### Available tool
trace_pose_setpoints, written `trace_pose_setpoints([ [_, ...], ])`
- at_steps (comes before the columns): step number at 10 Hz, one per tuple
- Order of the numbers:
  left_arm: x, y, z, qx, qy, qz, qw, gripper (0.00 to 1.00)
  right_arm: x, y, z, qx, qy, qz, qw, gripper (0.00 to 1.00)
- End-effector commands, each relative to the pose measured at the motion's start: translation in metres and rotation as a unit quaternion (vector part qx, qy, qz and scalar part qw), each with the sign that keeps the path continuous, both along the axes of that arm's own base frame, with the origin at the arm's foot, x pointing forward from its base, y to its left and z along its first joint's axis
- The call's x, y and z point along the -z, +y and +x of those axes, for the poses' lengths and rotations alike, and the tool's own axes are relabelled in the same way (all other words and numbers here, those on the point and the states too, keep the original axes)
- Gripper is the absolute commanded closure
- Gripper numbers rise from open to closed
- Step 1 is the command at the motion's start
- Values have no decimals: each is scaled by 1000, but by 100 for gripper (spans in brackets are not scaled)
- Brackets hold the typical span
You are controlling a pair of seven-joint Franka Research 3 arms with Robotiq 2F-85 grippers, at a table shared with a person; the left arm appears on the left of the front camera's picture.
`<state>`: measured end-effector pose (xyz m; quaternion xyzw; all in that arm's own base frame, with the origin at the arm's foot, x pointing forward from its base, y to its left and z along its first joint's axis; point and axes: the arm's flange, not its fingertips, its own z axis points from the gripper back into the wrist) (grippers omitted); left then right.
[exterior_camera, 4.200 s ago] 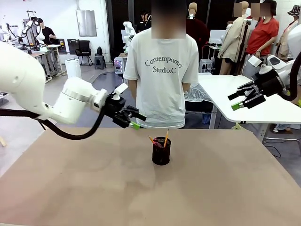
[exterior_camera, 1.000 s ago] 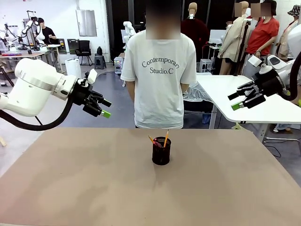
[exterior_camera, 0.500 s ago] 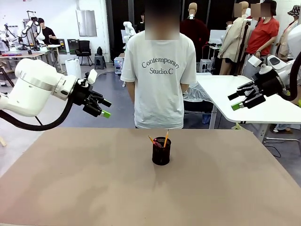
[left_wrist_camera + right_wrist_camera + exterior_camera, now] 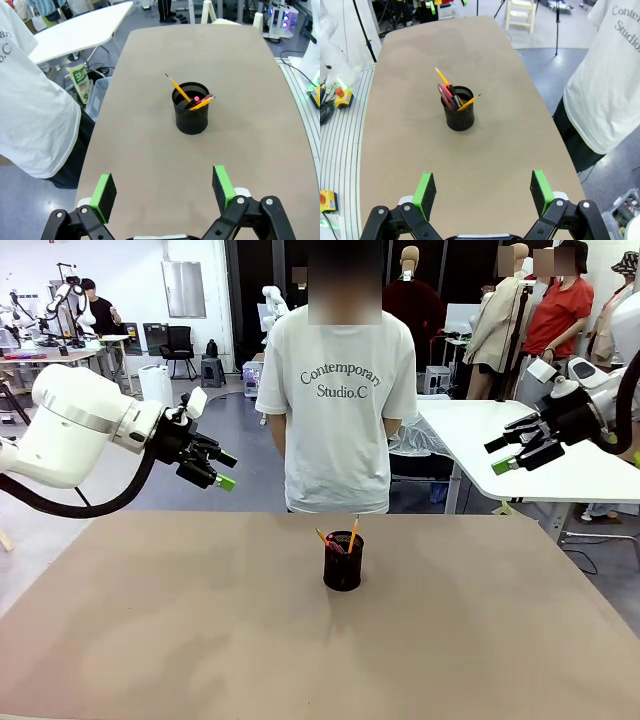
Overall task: Place the pens into the pen holder.
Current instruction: Pick up a writing instrument from the table and place it into the Pen holder.
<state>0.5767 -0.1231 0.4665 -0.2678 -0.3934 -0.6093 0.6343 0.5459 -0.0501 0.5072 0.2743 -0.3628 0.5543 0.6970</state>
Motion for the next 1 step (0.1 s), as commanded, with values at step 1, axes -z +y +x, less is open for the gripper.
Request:
trace_pose_setpoints([
  [1, 0, 1, 0, -2, -2, 4, 1000, 0, -2, 1, 2, 1, -2, -2, 1000, 0],
])
